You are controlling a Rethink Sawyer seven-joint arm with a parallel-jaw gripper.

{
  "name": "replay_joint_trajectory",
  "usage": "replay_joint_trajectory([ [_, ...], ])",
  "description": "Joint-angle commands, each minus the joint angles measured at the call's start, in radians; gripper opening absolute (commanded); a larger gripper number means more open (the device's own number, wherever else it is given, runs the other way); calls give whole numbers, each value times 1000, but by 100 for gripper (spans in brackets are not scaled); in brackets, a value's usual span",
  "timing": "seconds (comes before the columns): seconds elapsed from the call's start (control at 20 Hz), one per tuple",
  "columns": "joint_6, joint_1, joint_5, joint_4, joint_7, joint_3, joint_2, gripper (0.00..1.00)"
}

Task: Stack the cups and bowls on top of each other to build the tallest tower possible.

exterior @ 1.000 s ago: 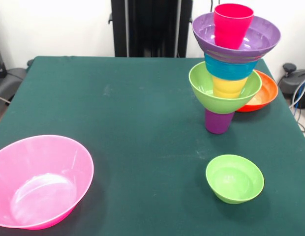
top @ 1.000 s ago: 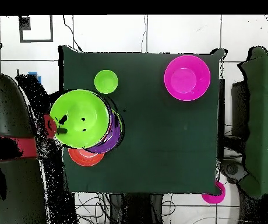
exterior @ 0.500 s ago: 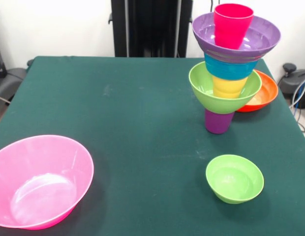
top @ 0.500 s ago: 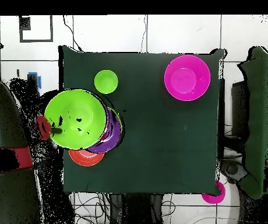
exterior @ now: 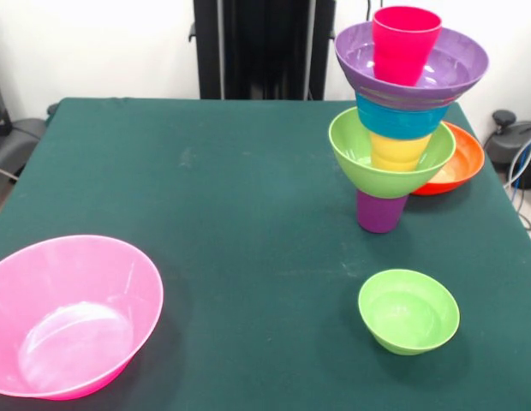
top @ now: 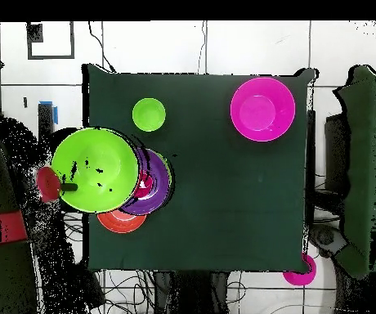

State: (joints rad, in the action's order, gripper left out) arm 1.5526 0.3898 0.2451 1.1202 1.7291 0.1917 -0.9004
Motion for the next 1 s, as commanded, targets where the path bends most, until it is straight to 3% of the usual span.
replay_joint_trajectory([
  [0.05,-16,2,2,83,175,-39,63,0],
  [1.0,-80,5,-1,107,214,-38,84,0],
])
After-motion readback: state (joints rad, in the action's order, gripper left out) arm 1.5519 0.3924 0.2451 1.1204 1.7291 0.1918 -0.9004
